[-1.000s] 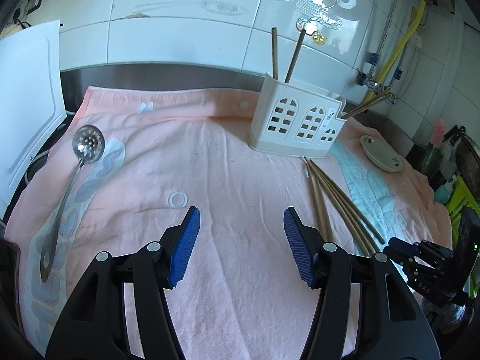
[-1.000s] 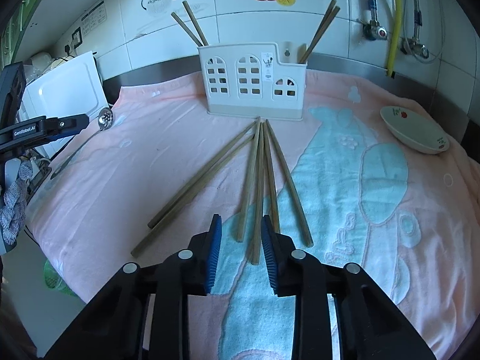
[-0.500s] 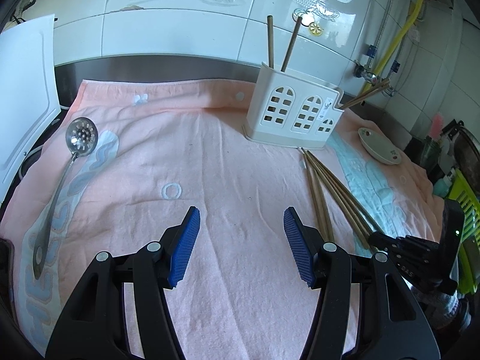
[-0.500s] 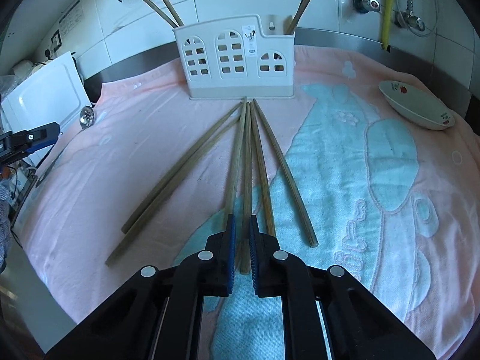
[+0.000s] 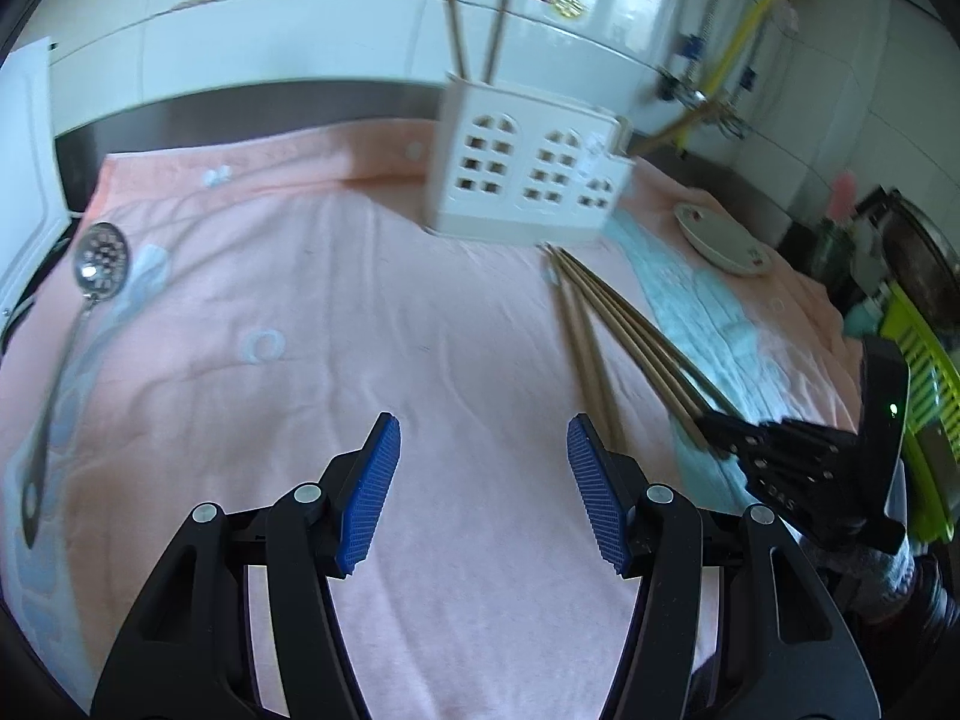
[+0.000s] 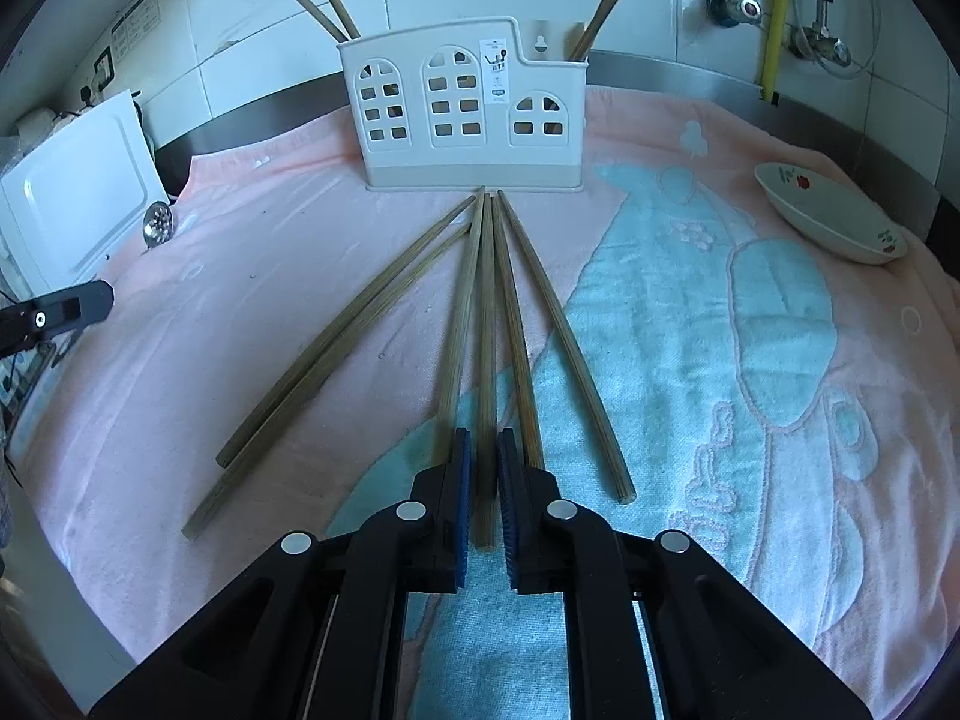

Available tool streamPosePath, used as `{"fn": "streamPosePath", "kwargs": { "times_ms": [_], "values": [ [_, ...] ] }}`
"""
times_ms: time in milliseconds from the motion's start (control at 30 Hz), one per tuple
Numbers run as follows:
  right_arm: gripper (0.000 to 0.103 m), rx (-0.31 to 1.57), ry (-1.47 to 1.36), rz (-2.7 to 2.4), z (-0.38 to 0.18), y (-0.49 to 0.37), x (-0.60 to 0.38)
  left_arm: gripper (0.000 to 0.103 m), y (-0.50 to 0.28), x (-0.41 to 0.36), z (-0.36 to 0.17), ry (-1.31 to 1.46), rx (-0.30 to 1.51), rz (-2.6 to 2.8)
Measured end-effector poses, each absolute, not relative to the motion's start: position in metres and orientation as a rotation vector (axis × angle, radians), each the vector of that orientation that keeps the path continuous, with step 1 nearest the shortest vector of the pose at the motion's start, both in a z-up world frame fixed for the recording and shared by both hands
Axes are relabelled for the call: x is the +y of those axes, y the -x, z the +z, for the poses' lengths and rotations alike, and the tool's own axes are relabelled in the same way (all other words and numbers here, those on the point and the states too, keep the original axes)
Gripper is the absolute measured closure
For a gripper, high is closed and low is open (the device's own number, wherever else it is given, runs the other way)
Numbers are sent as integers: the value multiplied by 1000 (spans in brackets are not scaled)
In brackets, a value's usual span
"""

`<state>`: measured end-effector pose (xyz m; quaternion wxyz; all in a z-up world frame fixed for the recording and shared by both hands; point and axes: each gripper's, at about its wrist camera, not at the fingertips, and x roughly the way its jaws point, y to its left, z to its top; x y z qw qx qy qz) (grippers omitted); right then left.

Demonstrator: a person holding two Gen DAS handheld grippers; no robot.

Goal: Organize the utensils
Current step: 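Lower the left gripper onto one wooden chopstick and close on it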

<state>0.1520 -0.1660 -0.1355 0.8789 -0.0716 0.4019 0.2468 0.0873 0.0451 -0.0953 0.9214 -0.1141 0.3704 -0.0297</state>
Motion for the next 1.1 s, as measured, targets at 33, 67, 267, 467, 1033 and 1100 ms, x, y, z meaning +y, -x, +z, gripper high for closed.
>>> {"fn": "streamPosePath", "kwargs": {
  "times_ms": [33,67,267,467,1033,1100],
  "values": [
    [96,834,152,512,-136,-151,-166,45,-88,41,-97,231,766,-71],
    [96,835,147,512,-135,-152,-166,45,-89,35,-99,227,773,-78],
    [96,813,140,516,-127,-146,-169,45,-101,6,-112,209,820,-142],
    [96,775,127,518,-112,-142,-178,56,-116,-11,-120,194,845,-164],
    [96,686,109,530,-74,-130,-194,94,-151,-27,-142,210,918,-146],
    [96,688,106,530,-75,-130,-196,94,-153,-30,-144,204,932,-146]
  ]
}}
